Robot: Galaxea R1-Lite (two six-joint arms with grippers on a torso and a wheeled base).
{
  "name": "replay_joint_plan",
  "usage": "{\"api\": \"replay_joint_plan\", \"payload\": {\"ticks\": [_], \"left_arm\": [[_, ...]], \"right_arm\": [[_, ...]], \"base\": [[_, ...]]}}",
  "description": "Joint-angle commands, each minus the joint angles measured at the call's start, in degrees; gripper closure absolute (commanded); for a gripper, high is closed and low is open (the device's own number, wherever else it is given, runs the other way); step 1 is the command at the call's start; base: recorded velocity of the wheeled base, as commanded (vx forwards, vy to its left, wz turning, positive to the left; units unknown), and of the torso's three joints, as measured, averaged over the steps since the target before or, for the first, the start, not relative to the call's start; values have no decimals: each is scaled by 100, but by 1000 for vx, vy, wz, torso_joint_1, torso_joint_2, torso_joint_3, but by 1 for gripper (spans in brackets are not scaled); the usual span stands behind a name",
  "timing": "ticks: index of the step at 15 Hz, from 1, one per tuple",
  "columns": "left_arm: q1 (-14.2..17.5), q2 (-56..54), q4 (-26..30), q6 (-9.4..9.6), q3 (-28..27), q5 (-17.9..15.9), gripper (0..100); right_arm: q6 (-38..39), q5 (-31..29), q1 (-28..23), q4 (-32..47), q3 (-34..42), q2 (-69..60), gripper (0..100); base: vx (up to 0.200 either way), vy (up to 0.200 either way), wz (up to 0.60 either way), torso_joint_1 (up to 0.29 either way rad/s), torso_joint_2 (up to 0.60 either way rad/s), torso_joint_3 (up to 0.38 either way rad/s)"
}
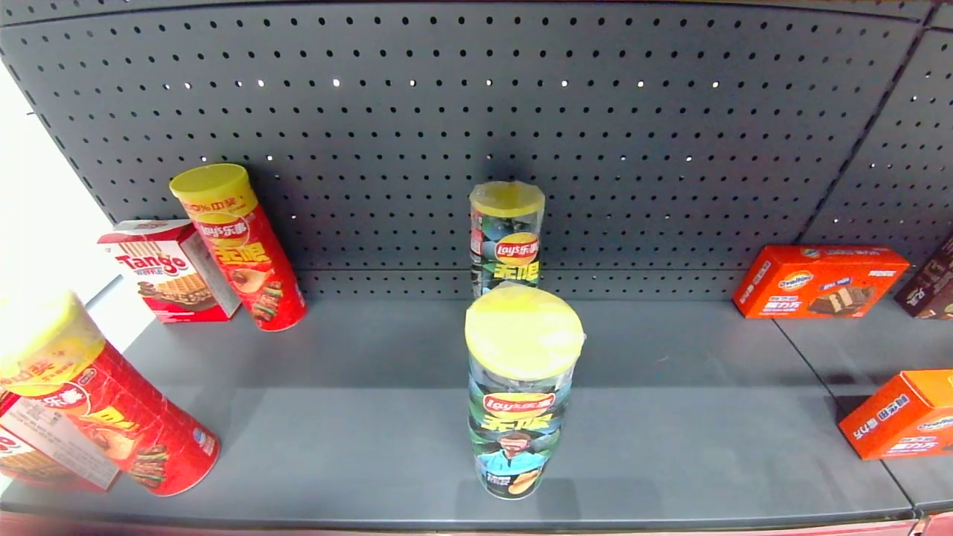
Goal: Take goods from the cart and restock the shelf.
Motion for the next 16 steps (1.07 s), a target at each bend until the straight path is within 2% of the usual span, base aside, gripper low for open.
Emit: {"api": "replay_joint_plan", "payload": {"ticks": [1, 2, 3, 4, 5, 6, 8, 9, 10, 11, 13, 16], "left_arm": [[3, 0, -5, 8, 9, -6, 0], [3, 0, -5, 17, 9, 3, 0], [3, 0, -5, 17, 9, 3, 0], [3, 0, -5, 17, 9, 3, 0], [3, 0, -5, 8, 9, 3, 0], [3, 0, -5, 8, 9, 3, 0], [3, 0, -5, 8, 9, 3, 0], [3, 0, -5, -1, 9, 3, 0], [3, 0, -5, -1, 9, 3, 0], [3, 0, -5, -1, 9, -6, 0], [3, 0, 4, -1, 1, -6, 0], [3, 0, -5, -10, 9, -6, 0]], "right_arm": [[29, -306, -400, 1278, 647, -2279, 0], [73, -490, -400, 1067, 770, -2279, 0], [187, -473, -400, 847, 1210, -2279, 0], [258, -473, -400, 100, 1834, -2279, 0], [275, -420, -400, 100, 1904, -2279, 0], [328, -218, -400, 434, 1895, -2279, 0], [557, 389, -400, 416, 1887, -2270, 0], [565, 389, -418, 452, 1878, -2262, 0], [645, 19, -848, 636, 1825, -2235, 0], [671, -77, -1191, 627, 1825, -2262, 0], [680, -323, -1200, 750, 1904, -2262, 0], [662, -359, -1191, 777, 1904, -2262, 0]], "base": [[0, 0, 0, 0, 0, 0], [0, 0, 0, 0, 0, 0], [0, 0, 0, 0, 0, 0], [0, 0, 0, 0, 0, 0], [0, 0, 0, 0, 0, 0], [0, 0, 0, 0, 0, 0], [0, 0, 0, 0, 0, 0], [0, 0, 0, 0, 0, 0], [0, 0, 0, 0, 0, 0], [0, 0, 0, 0, 0, 0], [0, 0, 0, 0, 0, 0], [0, 0, 0, 0, 0, 0]]}}
